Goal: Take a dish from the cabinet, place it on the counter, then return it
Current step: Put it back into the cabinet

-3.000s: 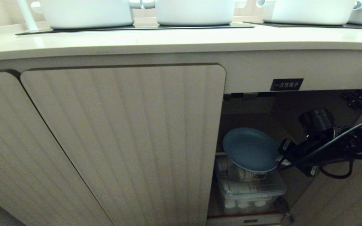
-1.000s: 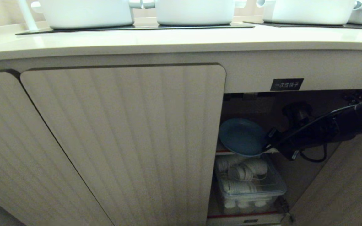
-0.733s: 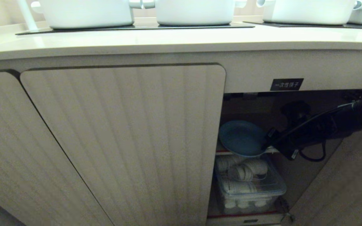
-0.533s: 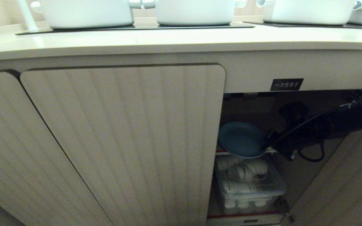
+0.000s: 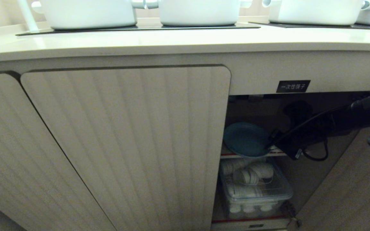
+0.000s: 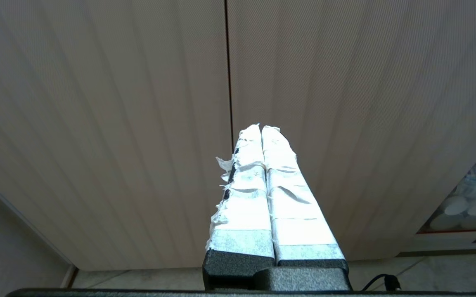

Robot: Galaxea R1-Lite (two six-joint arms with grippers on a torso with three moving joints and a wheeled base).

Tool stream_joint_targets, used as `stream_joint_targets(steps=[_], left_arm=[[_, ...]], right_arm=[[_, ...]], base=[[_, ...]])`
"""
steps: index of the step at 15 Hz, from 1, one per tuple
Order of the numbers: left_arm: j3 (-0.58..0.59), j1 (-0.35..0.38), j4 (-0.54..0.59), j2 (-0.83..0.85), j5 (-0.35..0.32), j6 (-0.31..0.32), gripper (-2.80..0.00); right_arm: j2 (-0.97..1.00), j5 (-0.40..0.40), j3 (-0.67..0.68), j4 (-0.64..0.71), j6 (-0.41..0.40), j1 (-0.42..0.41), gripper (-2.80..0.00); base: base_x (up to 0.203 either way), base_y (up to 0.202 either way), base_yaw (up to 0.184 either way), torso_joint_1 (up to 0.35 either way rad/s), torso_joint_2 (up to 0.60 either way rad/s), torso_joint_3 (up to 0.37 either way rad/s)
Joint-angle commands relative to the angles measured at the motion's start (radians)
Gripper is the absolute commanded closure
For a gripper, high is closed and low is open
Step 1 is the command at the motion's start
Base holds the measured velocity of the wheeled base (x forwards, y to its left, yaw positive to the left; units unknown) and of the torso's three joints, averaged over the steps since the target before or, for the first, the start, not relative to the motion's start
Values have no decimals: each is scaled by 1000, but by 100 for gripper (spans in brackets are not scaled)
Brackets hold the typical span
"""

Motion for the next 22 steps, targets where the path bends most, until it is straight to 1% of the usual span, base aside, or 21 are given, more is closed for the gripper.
stream_joint_targets(steps=[1,8,13,16,18,22], left_arm=[[0,0,0,0,0,0,0],[0,0,0,0,2,0,0],[0,0,0,0,0,0,0],[0,0,0,0,0,0,0],[0,0,0,0,0,0,0],[0,0,0,0,1,0,0]], right_arm=[[20,1,-32,10,4,-1,0],[80,0,-163,84,2,-4,0],[102,0,-210,107,2,-4,0],[120,0,-261,131,2,-2,0],[129,-1,-283,143,1,0,0],[129,-2,-282,153,1,0,0]], base=[[0,0,0,0,0,0],[0,0,0,0,0,0],[0,0,0,0,0,0],[0,0,0,0,0,0],[0,0,0,0,0,0],[0,0,0,0,0,0]])
